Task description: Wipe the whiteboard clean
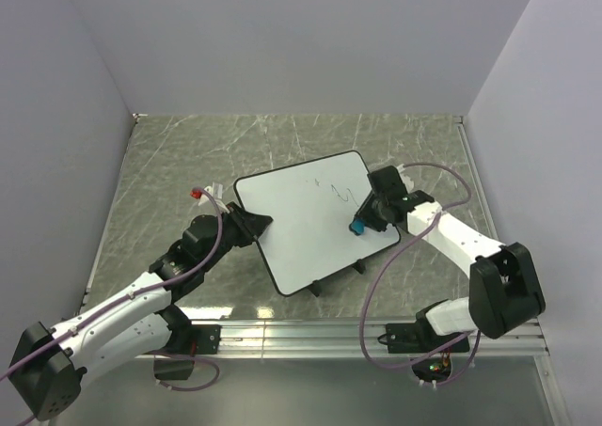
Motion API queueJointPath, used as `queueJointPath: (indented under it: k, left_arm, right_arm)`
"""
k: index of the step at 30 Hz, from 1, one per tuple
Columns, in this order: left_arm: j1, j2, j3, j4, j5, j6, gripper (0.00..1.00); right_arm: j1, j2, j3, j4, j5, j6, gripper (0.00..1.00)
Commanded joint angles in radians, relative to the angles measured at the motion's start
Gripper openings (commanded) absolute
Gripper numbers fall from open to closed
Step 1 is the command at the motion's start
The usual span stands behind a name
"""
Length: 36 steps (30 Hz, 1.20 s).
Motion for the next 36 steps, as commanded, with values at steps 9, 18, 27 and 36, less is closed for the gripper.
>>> queueJointPath:
  k: [9, 18, 27, 36]
  left_arm:
    - [-0.021, 0.044, -0.037, -0.229, -0.133, 0.242, 0.0]
    - [-0.061, 0.048, -0.034, -0.228, -0.144, 0.249, 0.0]
    - [-0.076, 0.062, -0.031, -0.222, -0.141, 0.255, 0.0]
    - [-0.076, 0.067, -0.029, -0.22, -0.139, 0.253, 0.0]
  right_arm:
    - [-0.022, 0.153, 0.187, -0.013, -0.081, 0.091, 0.0]
    - [-0.019, 0.392, 0.465, -0.054, -0.118, 0.168, 0.0]
    - [0.003, 0.497, 0.613, -0.073, -0.139, 0.198, 0.0]
    - [0.026, 0.474, 0.678, -0.076, -0.145, 0.203, 0.0]
